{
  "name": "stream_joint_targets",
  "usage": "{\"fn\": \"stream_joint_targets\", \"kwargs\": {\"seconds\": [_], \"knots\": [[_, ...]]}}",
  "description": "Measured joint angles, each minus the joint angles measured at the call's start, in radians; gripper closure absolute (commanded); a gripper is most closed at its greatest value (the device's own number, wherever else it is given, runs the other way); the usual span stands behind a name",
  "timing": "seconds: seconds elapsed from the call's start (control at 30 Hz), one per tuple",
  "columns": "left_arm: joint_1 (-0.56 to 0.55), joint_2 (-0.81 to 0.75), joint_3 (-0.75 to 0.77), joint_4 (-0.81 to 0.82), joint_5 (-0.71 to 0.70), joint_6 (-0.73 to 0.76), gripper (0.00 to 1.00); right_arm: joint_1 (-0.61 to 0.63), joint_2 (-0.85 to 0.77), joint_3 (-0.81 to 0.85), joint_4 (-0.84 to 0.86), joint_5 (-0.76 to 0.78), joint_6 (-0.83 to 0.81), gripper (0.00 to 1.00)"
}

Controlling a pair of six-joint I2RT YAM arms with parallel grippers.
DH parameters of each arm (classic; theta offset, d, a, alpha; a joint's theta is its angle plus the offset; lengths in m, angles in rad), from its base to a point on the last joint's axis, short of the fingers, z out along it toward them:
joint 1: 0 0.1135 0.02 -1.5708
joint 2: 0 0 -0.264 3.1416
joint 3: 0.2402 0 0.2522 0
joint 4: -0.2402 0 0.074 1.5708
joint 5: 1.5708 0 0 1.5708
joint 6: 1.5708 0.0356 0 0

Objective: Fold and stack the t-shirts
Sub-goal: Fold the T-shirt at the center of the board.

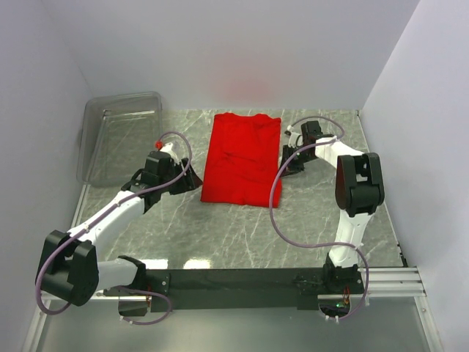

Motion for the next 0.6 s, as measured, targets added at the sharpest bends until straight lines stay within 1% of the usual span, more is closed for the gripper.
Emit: {"fn": "stream_joint_targets", "kwargs": {"seconds": [0.03, 0.27, 0.47, 0.6], "knots": [[0.000, 0.000, 0.000, 0.000, 0.000, -0.001, 0.37, 0.002, -0.003, 0.000, 0.000, 0.005, 0.000, 1.00], [0.000, 0.000, -0.011, 0.005, 0.000, -0.003, 0.37, 0.042, -0.046, 0.027, 0.003, 0.037, -0.037, 1.00], [0.000, 0.000, -0.011, 0.019, 0.001, -0.003, 0.37, 0.073, -0.056, 0.058, 0.013, 0.047, -0.063, 1.00], [0.000, 0.018, -0.010, 0.043, 0.000, -0.002, 0.37, 0.080, -0.056, 0.081, 0.023, 0.081, -0.065, 1.00]]}}
